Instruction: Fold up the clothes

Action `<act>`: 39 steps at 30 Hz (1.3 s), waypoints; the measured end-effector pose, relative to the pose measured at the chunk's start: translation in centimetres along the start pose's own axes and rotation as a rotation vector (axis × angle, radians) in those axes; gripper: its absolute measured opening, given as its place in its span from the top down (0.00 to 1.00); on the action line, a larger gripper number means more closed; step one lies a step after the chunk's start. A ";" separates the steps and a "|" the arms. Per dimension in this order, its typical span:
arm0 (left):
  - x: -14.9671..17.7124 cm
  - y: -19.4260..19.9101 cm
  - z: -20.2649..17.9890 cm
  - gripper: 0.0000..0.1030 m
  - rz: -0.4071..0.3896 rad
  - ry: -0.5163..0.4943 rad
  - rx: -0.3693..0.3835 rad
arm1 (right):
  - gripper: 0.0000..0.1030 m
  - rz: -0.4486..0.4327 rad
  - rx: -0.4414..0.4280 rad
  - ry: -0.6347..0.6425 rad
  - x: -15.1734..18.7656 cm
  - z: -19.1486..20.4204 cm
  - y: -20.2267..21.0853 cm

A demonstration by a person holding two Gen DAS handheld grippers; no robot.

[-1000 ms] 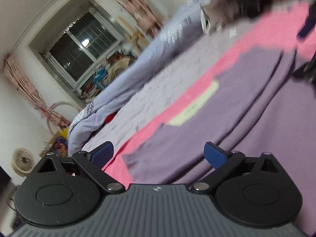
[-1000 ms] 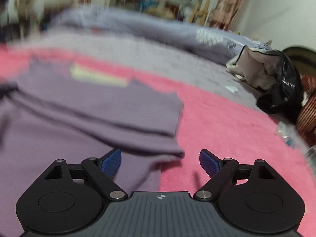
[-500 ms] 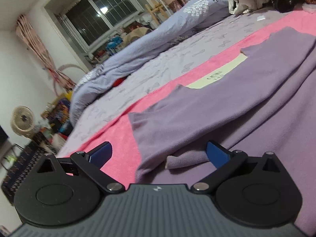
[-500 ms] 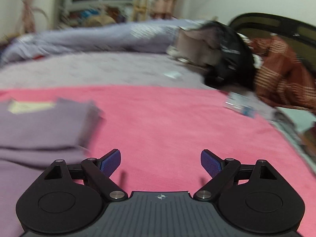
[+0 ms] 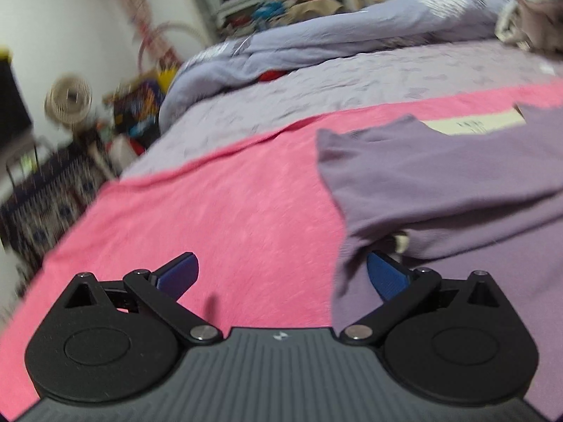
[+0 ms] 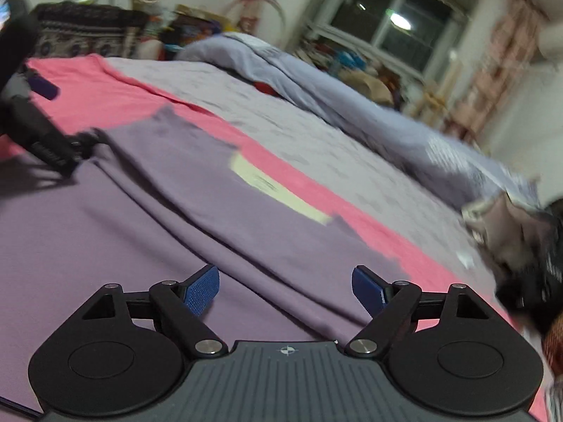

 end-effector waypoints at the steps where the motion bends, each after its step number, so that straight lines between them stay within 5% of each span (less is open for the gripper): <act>1: 0.2 0.0 0.7 0.00 0.003 0.043 0.011 | 0.18 0.008 0.000 -0.012 -0.3 0.3 -0.1; 5: 1.0 0.1 2.8 0.00 0.010 0.164 0.071 | 0.16 0.073 0.031 -0.100 -0.5 -1.2 -2.1; 9: 1.1 0.7 2.7 0.00 -0.008 0.126 0.022 | 0.01 0.237 0.149 -0.184 2.7 -4.8 -5.9; 13: 1.1 0.5 3.9 0.00 0.029 0.136 0.076 | 0.04 0.352 0.127 -0.402 5.2 -9.6 -5.5; 20: 4.3 9.1 1.6 0.04 -0.016 -0.241 0.014 | 0.08 0.265 0.137 -0.403 9.9 -12.5 7.1; 25: 8.2 18.7 0.7 0.03 -0.105 -0.280 0.092 | 0.05 0.209 0.158 -0.324 13.0 -11.6 16.7; 29: 12.3 24.1 -1.5 0.01 -0.126 -0.331 0.135 | 0.03 0.170 0.090 -0.255 14.7 -8.4 22.6; 33: 16.3 29.2 -3.6 0.00 -0.143 -0.380 0.178 | 0.02 0.181 0.073 -0.114 16.4 -4.4 25.1; 39: 18.5 29.5 -6.9 0.00 -0.108 -0.451 0.211 | 0.01 0.178 0.238 0.104 16.1 -1.3 24.4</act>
Point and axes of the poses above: each gripper's, at about its wrist camera, not at the fingertips, and y roughly against the way its jaws point, z to its left, x to its underside, the point moved 4 cm from there along -y, roughly the way its jaws point, and after that the axes turned 13 degrees about x, right-handed, at the moved point
